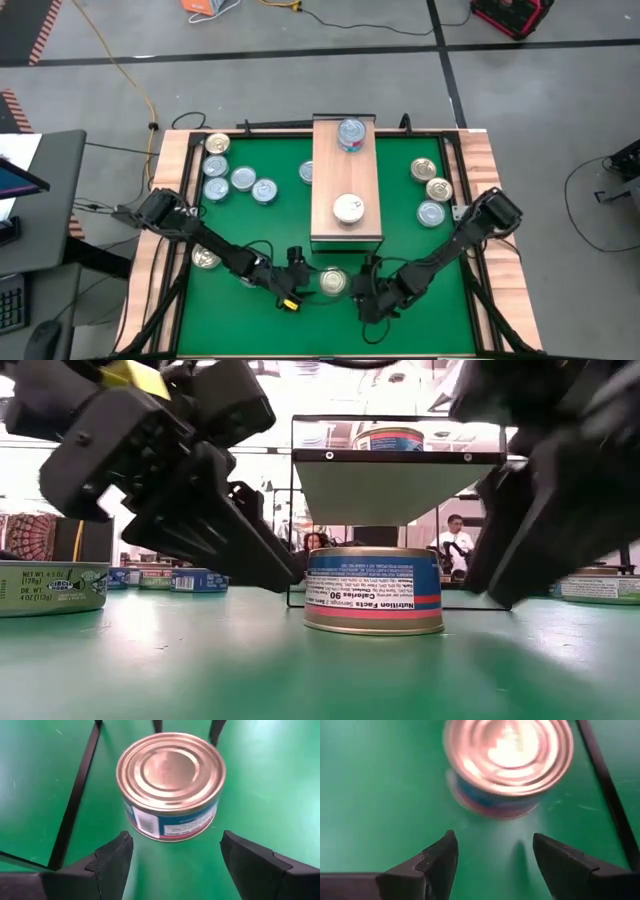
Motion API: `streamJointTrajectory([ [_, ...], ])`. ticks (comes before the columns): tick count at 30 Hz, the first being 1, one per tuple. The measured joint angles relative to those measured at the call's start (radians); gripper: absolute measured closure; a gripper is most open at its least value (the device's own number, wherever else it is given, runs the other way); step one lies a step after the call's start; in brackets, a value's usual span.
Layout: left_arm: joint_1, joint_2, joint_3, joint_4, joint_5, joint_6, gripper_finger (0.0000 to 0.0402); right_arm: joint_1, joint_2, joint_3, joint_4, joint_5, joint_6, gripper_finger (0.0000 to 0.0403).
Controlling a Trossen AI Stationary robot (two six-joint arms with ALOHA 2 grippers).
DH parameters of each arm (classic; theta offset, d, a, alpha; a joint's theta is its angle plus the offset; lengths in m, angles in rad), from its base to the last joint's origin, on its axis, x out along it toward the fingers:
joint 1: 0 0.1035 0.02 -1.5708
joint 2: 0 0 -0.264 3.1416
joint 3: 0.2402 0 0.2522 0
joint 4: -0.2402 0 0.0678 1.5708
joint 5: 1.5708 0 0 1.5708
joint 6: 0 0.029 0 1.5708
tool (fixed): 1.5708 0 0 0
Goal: Stack canned seafood by type on shelf
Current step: Stack the blue tuna can on top of the blue tuna can on the shelf
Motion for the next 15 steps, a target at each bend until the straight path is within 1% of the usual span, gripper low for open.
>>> streamJointTrajectory([
  [4, 0.024, 0.0, 0.0, 0.006, 0.051, -0.026, 0.0114, -0.044, 0.058, 0.0, 0.053, -0.006, -0.011, 0.0118],
  [7, 0.031, 0.0, 0.0, -0.001, 0.054, -0.039, 0.0113, -0.068, 0.078, 0.0, 0.127, -0.018, -0.041, 0.0118],
  [12, 0.031, 0.0, -0.001, -0.003, 0.06, -0.026, 0.0103, -0.092, 0.084, -0.001, 0.232, -0.032, -0.115, 0.0113],
  [15, 0.03, 0.0, -0.002, -0.005, 0.083, -0.014, 0.01, -0.094, 0.087, -0.002, 0.284, -0.035, -0.173, 0.0111],
])
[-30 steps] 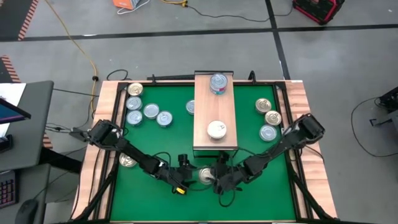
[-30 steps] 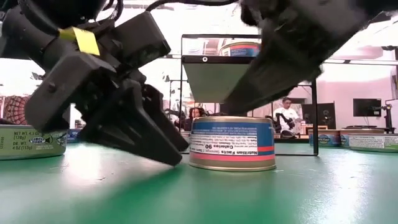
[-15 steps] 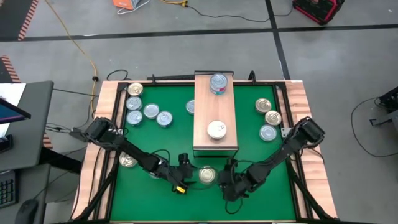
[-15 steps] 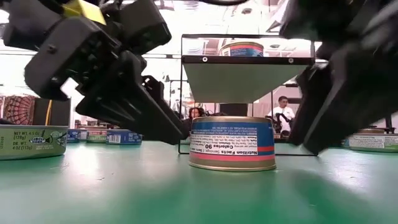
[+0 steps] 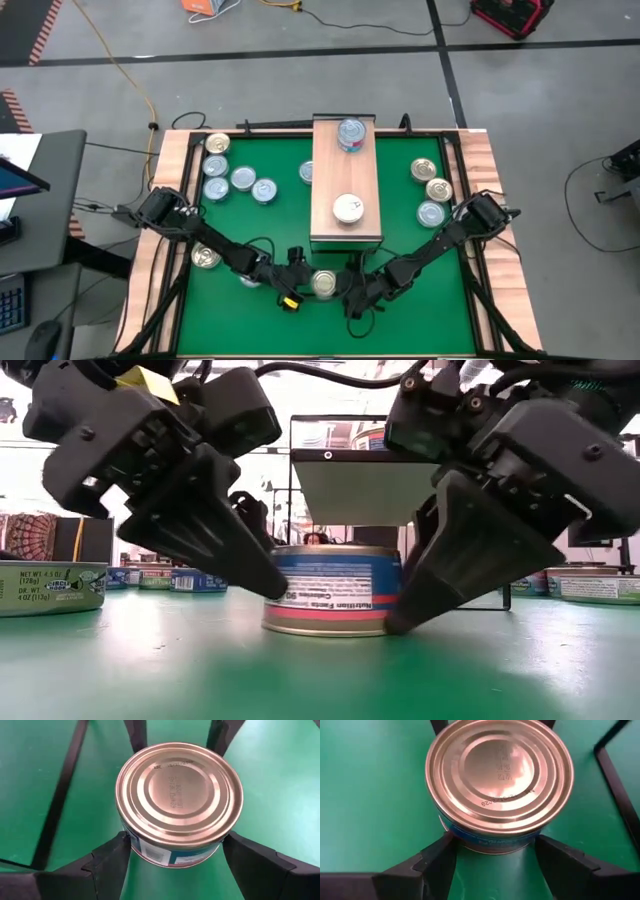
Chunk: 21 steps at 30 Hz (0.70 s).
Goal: Stack canned seafood by type on shelf
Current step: Stack the blue tuna can on top of the blue tuna can on the shelf
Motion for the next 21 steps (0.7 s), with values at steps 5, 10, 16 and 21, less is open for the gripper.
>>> streamJointTrajectory([
  [5, -0.008, 0.0, 0.0, -0.019, -0.003, 0.002, 0.0099, -0.003, -0.013, 0.003, 0.011, 0.004, -0.021, 0.0111],
  [10, -0.008, 0.0, 0.0, -0.027, -0.001, 0.003, 0.0099, 0.008, -0.051, 0.005, 0.028, 0.031, -0.014, 0.0111],
  [16, -0.006, 0.002, 0.0, -0.018, -0.016, 0.014, 0.0099, 0.028, -0.078, 0.013, 0.065, 0.15, -0.018, 0.0111],
  [21, -0.007, 0.003, -0.001, -0.002, -0.032, 0.01, 0.0099, 0.012, -0.071, 0.011, 0.099, 0.149, -0.023, 0.0111],
])
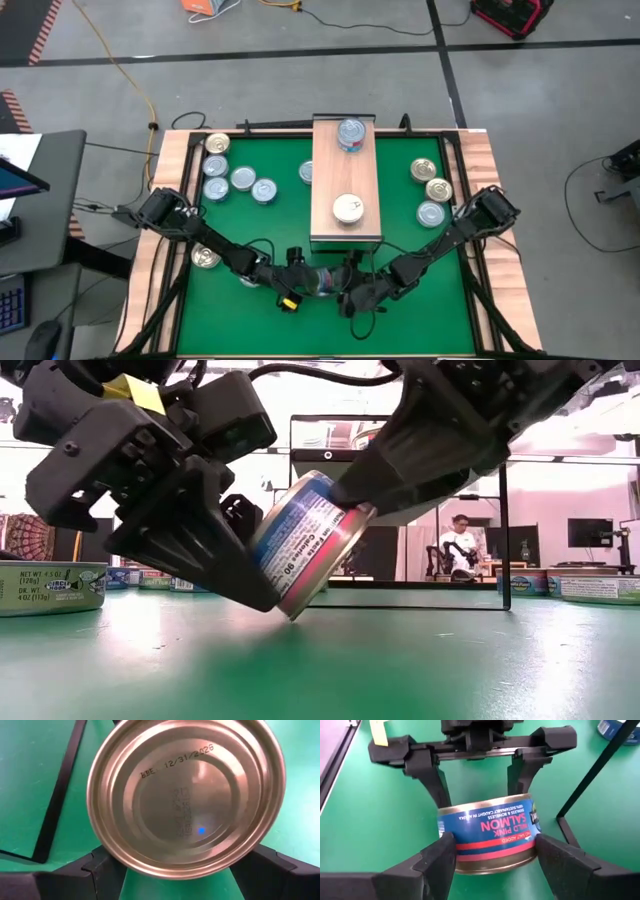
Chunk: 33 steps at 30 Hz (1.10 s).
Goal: Stack canned seafood by type on shelf
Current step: Stack the blue tuna can on top of the blue tuna can on the shelf
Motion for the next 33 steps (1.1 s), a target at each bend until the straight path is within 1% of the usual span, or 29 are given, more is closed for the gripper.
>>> streamJointTrajectory([
  [6, -0.001, 0.001, -0.001, 0.016, 0.001, -0.014, 0.0099, -0.002, 0.0, -0.001, 0.083, 0.005, -0.049, 0.0111],
  [10, 0.0, 0.001, -0.001, 0.032, -0.003, -0.01, 0.0099, -0.01, 0.0, 0.0, 0.104, 0.006, -0.055, 0.0111],
  [15, 0.0, 0.001, -0.001, 0.032, -0.002, -0.008, 0.0099, -0.012, 0.0, 0.0, 0.103, 0.004, -0.066, 0.0111],
  [19, 0.002, -0.002, 0.001, 0.008, 0.032, -0.007, 0.0099, -0.014, 0.001, 0.0, 0.094, -0.006, -0.066, 0.0111],
  [26, 0.007, -0.004, 0.003, -0.025, 0.048, -0.007, 0.01, -0.018, 0.003, -0.001, 0.092, -0.014, -0.072, 0.0111],
  [33, 0.013, -0.002, 0.002, 0.041, 0.05, 0.028, 0.01, -0.033, 0.001, -0.001, 0.169, -0.027, -0.105, 0.0111],
])
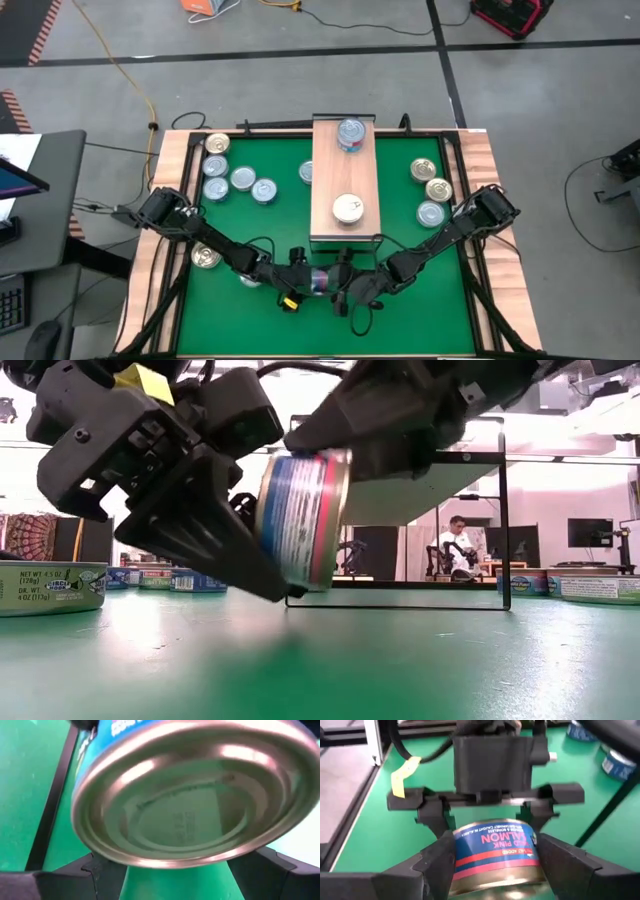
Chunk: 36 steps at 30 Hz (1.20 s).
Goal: Stack canned seafood by type on shelf
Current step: Stack the blue tuna can on top of the blue tuna can on the shelf
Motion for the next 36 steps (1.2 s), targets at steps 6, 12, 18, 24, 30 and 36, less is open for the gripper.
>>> streamJointTrajectory([
  [6, 0.0, 0.0, 0.0, 0.039, -0.012, 0.018, 0.01, -0.001, 0.0, 0.0, 0.067, 0.0, -0.063, 0.0111],
  [12, 0.0, 0.0, 0.0, 0.072, -0.035, 0.01, 0.01, -0.008, 0.0, 0.0, 0.065, -0.002, -0.062, 0.0111],
  [18, -0.001, 0.0, 0.0, 0.106, -0.029, 0.018, 0.01, 0.0, -0.001, 0.0, 0.077, -0.002, -0.07, 0.0111],
  [24, -0.004, -0.002, -0.002, 0.159, -0.016, 0.016, 0.01, 0.004, -0.003, 0.014, 0.083, -0.003, -0.082, 0.0111],
  [30, -0.009, -0.019, 0.032, 0.163, 0.001, 0.025, 0.01, 0.024, -0.005, 0.102, -0.031, 0.046, -0.126, 0.0111],
  [36, 0.0, -0.027, 0.077, 0.151, -0.015, 0.055, 0.01, 0.025, -0.033, 0.189, -0.207, 0.093, -0.122, 0.0111],
])
